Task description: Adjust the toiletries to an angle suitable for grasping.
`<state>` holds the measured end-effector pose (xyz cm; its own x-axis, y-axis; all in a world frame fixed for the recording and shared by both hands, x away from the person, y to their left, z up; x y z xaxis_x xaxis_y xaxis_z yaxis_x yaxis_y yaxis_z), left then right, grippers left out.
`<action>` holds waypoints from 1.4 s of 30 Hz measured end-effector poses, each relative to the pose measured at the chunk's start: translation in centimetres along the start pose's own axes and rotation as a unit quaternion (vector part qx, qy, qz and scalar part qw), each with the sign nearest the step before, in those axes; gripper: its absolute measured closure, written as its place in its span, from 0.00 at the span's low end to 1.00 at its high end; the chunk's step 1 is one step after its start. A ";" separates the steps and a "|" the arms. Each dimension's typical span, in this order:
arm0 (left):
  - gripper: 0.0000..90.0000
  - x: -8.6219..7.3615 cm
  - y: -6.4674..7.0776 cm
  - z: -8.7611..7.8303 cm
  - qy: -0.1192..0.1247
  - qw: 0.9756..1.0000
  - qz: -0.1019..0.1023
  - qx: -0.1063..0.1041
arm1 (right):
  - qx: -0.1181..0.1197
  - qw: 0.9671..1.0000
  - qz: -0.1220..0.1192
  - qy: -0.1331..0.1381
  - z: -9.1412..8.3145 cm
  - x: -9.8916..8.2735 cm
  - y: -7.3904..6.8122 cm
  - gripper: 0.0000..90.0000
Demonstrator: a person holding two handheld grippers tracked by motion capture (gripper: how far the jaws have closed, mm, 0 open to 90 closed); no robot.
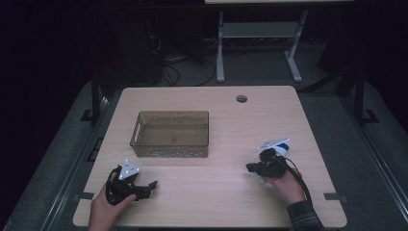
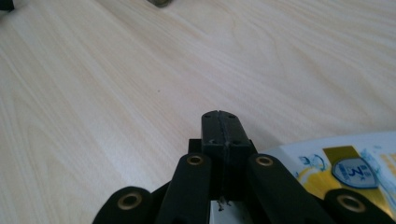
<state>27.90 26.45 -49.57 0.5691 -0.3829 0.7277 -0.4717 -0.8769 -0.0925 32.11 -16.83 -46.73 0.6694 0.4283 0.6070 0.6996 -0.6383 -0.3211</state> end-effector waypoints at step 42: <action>0.14 0.0 0.0 0.0 0.000 1.000 0.001 0.000 | -0.144 0.977 0.074 0.139 -8.2 -3.0 7.8 1.00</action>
<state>27.90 26.46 -49.57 0.5690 -0.3841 0.7272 -0.4727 -0.8763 -0.0930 33.51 -28.38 -45.14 0.6364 0.1538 0.7559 0.4740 -0.8511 -0.2259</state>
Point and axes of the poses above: each handheld gripper's, and its own axes: z roughly forward along the jaws, x roughly out of its top, y roughly to its right, the point moved 3 cm from there along z, roughly forward along the jaws, and after that the axes turned 7 degrees about x, right-handed, at the moved point
